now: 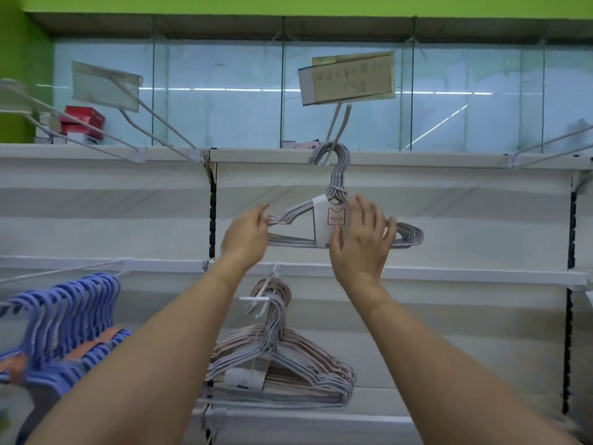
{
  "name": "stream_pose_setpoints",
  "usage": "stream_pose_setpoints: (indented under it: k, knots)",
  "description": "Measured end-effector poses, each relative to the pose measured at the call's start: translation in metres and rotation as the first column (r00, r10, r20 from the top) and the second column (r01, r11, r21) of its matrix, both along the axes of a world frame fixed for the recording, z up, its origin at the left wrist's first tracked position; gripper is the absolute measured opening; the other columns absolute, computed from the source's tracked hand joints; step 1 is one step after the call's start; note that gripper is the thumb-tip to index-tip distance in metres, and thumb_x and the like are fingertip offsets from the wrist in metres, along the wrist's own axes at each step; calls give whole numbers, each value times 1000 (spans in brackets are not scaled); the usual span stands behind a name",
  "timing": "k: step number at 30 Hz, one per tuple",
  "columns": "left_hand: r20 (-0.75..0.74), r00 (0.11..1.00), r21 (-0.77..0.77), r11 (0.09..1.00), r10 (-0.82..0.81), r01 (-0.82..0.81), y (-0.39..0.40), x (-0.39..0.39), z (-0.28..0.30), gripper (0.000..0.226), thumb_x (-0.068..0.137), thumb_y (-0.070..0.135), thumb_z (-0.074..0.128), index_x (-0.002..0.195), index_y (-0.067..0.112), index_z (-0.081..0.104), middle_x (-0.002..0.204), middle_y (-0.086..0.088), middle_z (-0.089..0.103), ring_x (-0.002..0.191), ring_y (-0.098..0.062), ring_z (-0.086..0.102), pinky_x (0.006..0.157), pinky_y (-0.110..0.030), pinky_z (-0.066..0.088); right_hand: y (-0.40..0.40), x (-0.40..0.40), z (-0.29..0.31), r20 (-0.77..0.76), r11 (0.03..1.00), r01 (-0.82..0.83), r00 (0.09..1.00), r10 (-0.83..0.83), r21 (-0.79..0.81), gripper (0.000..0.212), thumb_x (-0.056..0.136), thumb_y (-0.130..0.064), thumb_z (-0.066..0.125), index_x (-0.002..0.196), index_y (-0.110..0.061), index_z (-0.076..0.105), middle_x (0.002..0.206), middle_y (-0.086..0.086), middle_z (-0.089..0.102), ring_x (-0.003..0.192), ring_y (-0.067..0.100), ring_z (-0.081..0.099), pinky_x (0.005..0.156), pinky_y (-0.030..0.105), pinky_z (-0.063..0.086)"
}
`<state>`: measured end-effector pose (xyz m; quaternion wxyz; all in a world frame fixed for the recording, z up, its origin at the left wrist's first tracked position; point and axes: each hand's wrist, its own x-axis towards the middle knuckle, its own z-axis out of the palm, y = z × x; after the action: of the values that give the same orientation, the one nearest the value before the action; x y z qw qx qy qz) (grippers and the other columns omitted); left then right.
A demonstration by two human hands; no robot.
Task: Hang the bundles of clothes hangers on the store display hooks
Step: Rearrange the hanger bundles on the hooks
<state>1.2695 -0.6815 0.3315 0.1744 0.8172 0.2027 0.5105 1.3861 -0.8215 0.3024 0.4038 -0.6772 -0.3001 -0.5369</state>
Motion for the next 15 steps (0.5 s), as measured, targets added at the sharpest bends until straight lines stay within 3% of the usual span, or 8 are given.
stream_pose_setpoints:
  k: [3,7,9,11,15]
  knots:
    - [28,996,-142,987,83,-78,23,-20,-25,37,102,25,31,132,14,50,129,-14,57,117,-33,51,90,-35,41,11,-9,-46,49,998,-54,997,52,28,37,77,-25,46,111,-17,58,112,3,60,108,21,45,99,37,26]
    - [-35,986,-297,940,163,-166,38,-34,-81,29,100,25,31,108,15,57,112,-14,63,100,-34,56,82,-37,43,15,-20,-100,-123,985,-80,990,61,-153,31,82,-35,33,86,-19,59,82,0,59,79,24,56,72,33,34]
    - [-163,983,-324,936,88,-138,35,-36,-112,30,101,29,31,99,15,57,107,-16,63,94,-34,57,77,-36,44,15,-26,-121,-276,926,-168,958,73,-338,43,87,-43,23,88,-18,58,87,1,59,85,24,54,73,35,36]
    - [-259,966,-296,950,22,-101,27,-38,-139,34,102,34,30,98,14,58,106,-17,63,94,-33,57,81,-38,46,16,-29,-136,-398,840,-254,916,51,-478,43,96,-47,25,98,-19,57,100,1,59,98,23,52,82,35,36]
    - [-403,915,-168,982,9,-84,7,-40,-173,39,101,38,31,105,12,60,108,-13,64,102,-32,57,82,-36,44,19,-38,-160,-491,727,-340,871,5,-596,42,98,-50,30,118,-24,56,117,1,58,112,23,49,91,35,36]
